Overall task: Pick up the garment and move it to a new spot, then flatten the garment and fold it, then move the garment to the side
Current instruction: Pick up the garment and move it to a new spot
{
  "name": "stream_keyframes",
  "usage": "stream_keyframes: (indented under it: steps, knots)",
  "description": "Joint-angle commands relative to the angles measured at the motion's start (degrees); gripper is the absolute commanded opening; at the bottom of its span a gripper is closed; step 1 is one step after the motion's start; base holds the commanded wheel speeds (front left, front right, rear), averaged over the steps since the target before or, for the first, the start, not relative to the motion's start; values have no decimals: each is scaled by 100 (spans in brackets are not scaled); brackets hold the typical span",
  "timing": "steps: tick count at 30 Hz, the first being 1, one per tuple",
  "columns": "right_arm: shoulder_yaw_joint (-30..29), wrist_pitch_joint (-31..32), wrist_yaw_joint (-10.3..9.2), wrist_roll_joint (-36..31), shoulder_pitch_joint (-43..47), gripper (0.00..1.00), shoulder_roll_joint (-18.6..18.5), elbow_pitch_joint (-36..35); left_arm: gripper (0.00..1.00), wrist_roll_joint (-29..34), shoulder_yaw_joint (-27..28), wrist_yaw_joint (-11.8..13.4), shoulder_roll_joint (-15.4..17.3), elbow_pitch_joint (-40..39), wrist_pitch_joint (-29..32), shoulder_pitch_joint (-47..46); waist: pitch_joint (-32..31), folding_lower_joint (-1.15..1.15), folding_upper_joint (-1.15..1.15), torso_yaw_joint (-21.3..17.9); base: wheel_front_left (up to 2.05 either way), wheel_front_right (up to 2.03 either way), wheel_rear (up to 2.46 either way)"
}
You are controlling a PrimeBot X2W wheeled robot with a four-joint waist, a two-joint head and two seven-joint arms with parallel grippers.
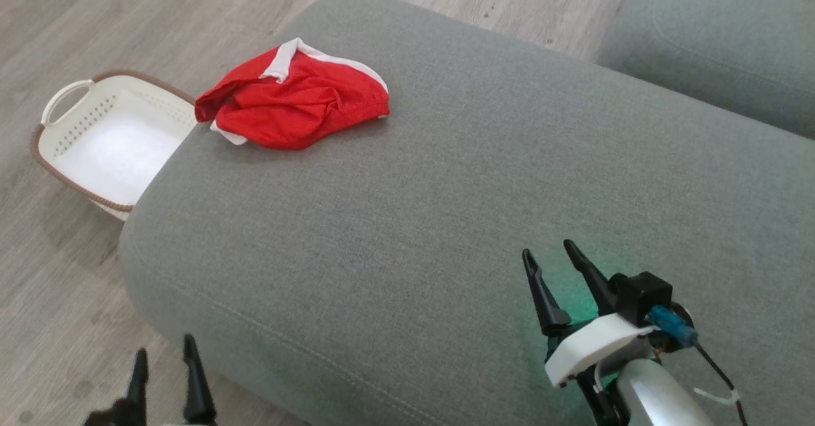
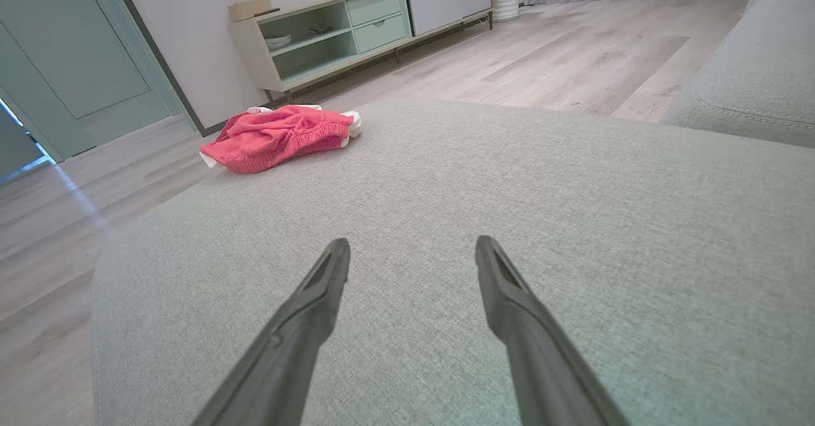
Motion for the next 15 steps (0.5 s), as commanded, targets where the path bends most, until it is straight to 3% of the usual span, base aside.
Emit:
stream_keyframes:
  steps: [1,8,15]
  knots:
    - [104,-54,11,-47,-192,100,-9,-159,100,22,262,-15,12,-168,-47,-333,50,0,0,-12,0,0,0]
    - [-56,-55,11,-473,-498,100,-9,-423,100,158,859,-407,219,-169,-47,-1460,813,0,0,-415,0,0,0]
    - [3,-55,11,-845,-991,100,-185,-958,100,167,738,-659,912,544,-47,-3311,1835,0,0,-942,0,0,0]
